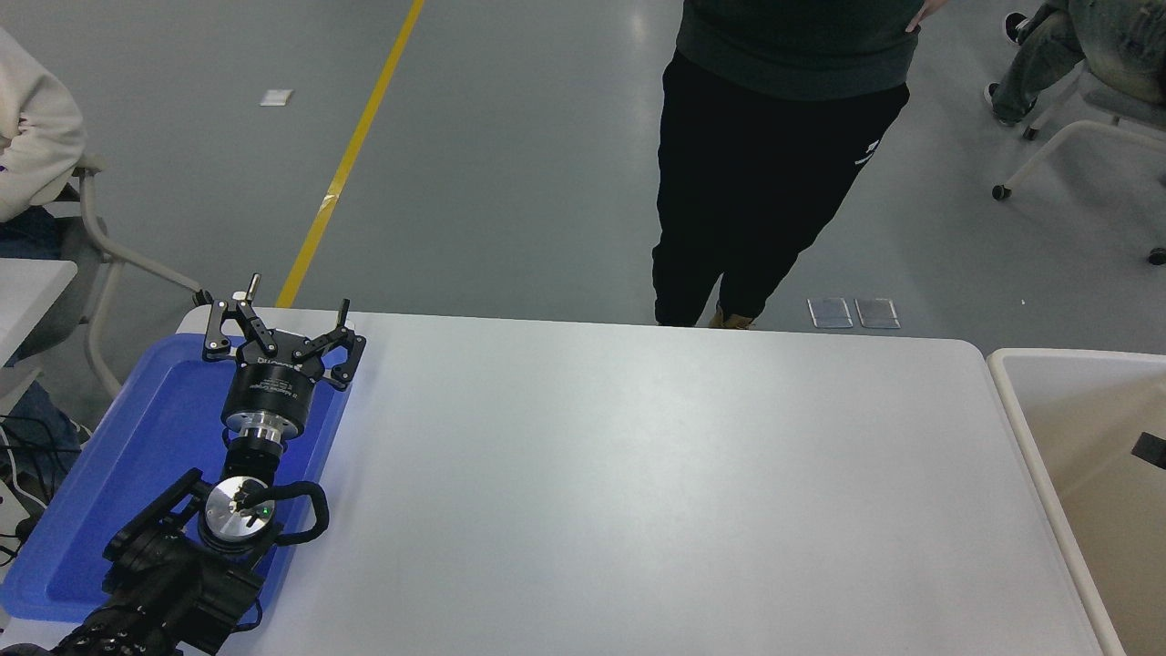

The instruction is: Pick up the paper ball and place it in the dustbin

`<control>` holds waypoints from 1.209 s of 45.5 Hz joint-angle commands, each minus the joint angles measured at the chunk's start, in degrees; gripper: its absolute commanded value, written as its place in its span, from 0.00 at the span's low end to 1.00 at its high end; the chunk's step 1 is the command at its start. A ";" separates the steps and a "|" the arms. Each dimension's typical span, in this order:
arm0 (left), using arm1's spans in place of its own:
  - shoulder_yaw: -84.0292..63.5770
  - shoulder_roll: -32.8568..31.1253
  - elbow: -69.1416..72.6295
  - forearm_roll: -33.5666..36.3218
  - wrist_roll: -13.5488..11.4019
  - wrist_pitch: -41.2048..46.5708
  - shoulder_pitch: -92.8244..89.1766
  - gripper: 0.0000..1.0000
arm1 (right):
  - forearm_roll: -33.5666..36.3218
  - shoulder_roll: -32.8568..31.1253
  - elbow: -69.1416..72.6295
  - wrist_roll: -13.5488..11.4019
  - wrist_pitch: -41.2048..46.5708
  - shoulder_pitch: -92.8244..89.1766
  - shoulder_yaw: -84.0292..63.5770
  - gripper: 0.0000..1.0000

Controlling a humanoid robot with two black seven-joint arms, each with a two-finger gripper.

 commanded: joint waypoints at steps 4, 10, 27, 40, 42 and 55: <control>0.00 0.00 -0.07 0.00 0.00 0.00 0.00 1.00 | 2.58 1.29 0.85 0.00 -0.40 0.94 4.62 1.00; 0.00 0.00 0.02 0.00 0.00 0.00 0.00 1.00 | 4.08 2.52 1.38 0.00 -0.57 1.29 12.53 1.00; 0.00 0.00 -0.07 0.00 0.00 0.00 0.00 1.00 | 6.63 6.56 6.74 0.00 0.22 -0.63 47.07 1.00; 0.00 0.00 -0.07 0.00 0.00 0.00 0.00 1.00 | 19.63 7.44 16.85 0.00 5.04 -5.29 62.11 1.00; 0.00 0.00 0.02 0.00 0.00 0.00 0.00 1.00 | 22.35 7.88 18.08 0.00 6.63 -6.00 63.43 1.00; 0.00 0.00 0.01 0.00 0.00 0.00 0.00 1.00 | 40.63 10.60 20.89 0.00 12.96 -7.14 66.42 1.00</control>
